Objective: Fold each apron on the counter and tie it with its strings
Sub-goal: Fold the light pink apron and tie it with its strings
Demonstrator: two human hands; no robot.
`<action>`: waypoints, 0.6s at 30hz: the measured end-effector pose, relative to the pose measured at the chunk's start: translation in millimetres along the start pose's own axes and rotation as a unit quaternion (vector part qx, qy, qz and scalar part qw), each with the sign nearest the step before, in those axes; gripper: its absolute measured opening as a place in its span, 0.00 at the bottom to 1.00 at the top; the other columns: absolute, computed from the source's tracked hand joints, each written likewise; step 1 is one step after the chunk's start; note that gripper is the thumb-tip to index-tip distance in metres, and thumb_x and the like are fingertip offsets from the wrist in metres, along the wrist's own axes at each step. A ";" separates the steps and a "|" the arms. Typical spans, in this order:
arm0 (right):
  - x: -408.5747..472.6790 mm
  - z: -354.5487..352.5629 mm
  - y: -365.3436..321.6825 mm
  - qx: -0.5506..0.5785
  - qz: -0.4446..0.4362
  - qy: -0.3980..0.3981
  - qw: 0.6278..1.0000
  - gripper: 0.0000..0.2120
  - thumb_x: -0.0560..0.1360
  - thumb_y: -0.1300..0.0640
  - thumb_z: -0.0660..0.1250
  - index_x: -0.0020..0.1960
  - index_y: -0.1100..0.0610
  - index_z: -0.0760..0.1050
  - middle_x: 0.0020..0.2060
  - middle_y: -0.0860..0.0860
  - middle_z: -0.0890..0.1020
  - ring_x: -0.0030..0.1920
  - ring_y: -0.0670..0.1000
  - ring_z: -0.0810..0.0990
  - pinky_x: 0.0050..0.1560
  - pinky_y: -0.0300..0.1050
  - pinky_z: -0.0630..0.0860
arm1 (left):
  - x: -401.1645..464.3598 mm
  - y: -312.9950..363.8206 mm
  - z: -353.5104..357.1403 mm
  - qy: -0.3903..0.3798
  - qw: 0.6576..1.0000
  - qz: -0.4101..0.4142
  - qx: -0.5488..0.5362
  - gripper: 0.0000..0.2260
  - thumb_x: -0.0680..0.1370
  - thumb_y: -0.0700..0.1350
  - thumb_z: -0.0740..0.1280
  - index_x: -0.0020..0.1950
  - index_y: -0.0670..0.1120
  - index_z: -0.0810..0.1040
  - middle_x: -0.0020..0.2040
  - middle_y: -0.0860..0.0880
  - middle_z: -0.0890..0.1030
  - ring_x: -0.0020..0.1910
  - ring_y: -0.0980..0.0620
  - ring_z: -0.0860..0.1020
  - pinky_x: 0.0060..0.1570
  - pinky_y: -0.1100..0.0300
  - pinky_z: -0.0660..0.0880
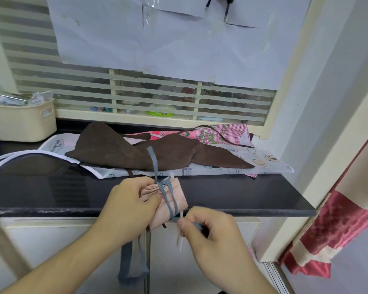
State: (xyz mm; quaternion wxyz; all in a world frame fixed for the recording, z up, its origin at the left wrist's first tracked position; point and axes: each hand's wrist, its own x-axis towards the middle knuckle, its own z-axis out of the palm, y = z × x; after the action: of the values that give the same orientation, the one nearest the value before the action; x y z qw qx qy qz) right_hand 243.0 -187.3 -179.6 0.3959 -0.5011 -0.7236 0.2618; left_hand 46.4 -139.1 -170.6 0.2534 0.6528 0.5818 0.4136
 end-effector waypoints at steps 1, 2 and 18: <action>5.7 -2.9 -3.3 0.012 0.000 0.005 1.000 0.12 0.79 0.57 0.71 0.36 0.54 0.78 0.26 0.44 0.69 0.30 0.43 0.67 0.32 0.38 0.63 | -0.7 0.9 1.0 0.009 1.000 0.010 0.027 0.09 0.78 0.41 0.71 0.44 0.55 0.86 0.39 0.61 0.85 0.40 0.62 0.82 0.39 0.62 0.76; 12.5 -5.6 -5.6 0.036 0.003 0.007 0.999 0.13 0.79 0.58 0.71 0.35 0.53 0.79 0.26 0.43 0.71 0.30 0.43 0.68 0.33 0.38 0.64 | -1.3 2.3 1.3 0.014 0.999 0.018 0.037 0.09 0.78 0.41 0.71 0.44 0.56 0.85 0.39 0.63 0.84 0.41 0.63 0.82 0.37 0.66 0.75; 152.7 -5.9 1.6 0.219 0.103 -0.009 0.970 0.13 0.78 0.69 0.62 0.37 0.59 0.77 0.25 0.48 0.72 0.26 0.44 0.69 0.28 0.35 0.67 | 79.2 3.2 12.8 0.023 0.980 0.090 0.174 0.14 0.85 0.52 0.63 0.70 0.55 0.77 0.43 0.55 0.77 0.42 0.56 0.78 0.39 0.65 0.73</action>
State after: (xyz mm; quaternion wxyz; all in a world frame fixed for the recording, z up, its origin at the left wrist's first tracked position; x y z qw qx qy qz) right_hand 220.6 -44.4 -130.2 0.4606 -0.4720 -0.5964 0.4576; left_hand 57.3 -61.0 -155.3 0.0847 0.7269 0.5896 0.3418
